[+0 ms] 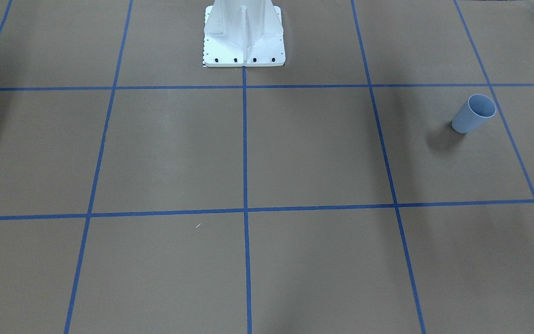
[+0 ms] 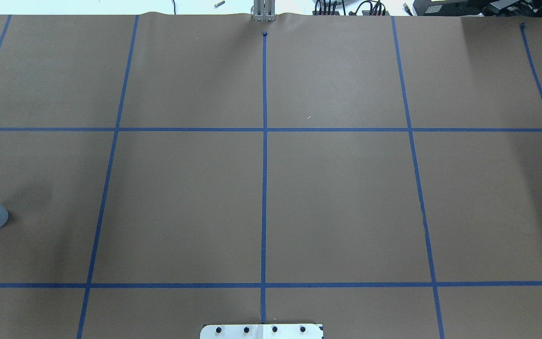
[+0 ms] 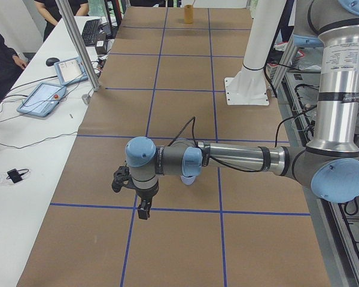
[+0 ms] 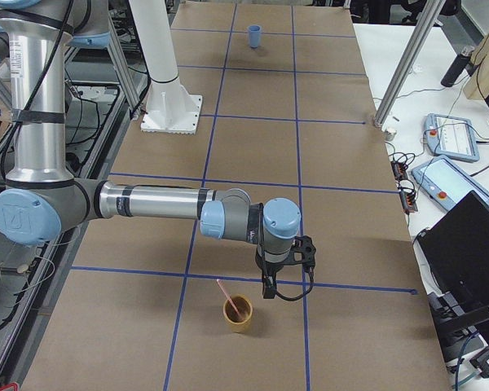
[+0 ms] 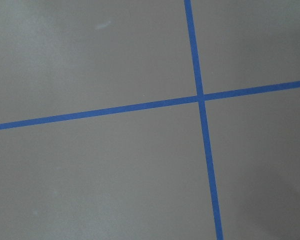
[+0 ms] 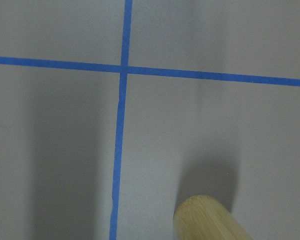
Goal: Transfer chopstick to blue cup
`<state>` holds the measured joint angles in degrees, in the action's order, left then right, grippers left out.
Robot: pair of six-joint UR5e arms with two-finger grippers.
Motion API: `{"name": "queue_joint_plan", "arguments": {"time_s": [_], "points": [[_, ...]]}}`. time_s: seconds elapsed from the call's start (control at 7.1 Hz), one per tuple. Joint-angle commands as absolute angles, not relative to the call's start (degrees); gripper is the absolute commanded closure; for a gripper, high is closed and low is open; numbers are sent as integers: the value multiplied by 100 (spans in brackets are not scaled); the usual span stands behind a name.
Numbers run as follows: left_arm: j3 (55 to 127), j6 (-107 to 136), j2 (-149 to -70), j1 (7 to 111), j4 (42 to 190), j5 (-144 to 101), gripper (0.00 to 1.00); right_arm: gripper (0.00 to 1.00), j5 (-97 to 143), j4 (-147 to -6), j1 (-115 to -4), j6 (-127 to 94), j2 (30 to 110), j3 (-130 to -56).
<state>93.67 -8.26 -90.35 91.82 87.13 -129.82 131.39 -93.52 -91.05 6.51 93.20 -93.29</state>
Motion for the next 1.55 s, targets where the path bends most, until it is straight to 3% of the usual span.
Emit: {"name": "queue_joint_plan", "arguments": {"time_s": [0.0,1.41], "points": [[9378,-826,-9035,9185,8719,-12981,2,0,13140,-9352,-9105,668,9325,-9343],[9606,-835,-8965,9141,8797,-12990,2,0,13140,-9343,-9123,642,9290,-9360]]}}
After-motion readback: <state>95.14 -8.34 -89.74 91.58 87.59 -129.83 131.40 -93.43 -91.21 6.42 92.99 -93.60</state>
